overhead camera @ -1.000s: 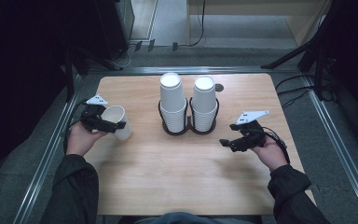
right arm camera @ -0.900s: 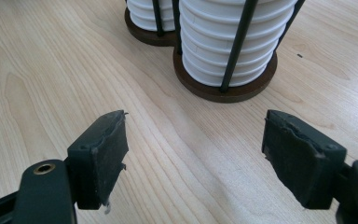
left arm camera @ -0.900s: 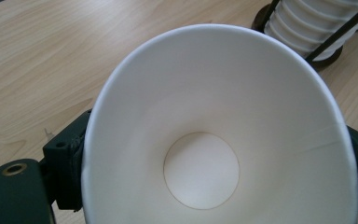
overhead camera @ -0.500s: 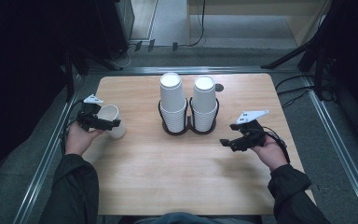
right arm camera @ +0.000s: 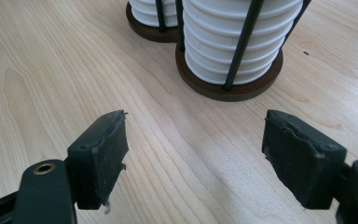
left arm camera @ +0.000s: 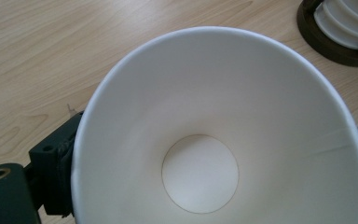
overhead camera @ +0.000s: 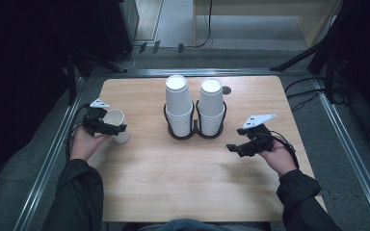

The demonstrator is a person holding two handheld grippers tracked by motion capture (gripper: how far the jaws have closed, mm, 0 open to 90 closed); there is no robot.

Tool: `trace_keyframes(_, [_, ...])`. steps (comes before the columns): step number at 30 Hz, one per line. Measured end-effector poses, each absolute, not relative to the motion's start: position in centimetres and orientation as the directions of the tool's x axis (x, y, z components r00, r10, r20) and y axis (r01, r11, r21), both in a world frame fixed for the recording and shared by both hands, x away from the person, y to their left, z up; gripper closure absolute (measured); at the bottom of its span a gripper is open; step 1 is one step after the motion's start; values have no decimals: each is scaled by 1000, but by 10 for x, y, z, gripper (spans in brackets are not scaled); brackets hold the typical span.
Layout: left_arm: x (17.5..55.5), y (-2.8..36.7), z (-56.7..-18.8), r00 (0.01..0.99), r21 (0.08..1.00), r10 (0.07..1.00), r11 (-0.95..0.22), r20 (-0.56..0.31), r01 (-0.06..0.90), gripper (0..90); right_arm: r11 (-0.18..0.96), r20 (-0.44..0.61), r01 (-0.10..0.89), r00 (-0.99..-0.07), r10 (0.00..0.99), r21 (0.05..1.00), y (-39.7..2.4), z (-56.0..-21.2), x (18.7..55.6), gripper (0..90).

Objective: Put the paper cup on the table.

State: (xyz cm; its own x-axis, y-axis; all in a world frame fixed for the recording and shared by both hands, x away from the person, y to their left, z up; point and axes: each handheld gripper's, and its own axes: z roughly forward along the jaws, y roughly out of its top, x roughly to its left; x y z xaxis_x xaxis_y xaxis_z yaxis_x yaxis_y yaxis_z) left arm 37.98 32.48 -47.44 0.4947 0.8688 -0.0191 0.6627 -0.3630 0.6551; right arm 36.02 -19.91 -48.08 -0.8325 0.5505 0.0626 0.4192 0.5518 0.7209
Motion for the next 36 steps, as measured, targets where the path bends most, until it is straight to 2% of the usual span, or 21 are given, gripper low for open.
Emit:
trace_keyframes(11, [380,327,-474,493,663,866,-319,-87,677,9,568,62,412,-843,534,712,-196,-482,360,227])
trace_keyframes(36, [375,331,-454,472,674,870,-264,-143,690,0,582,56,409,-848,528,703,-196,-483,360,224])
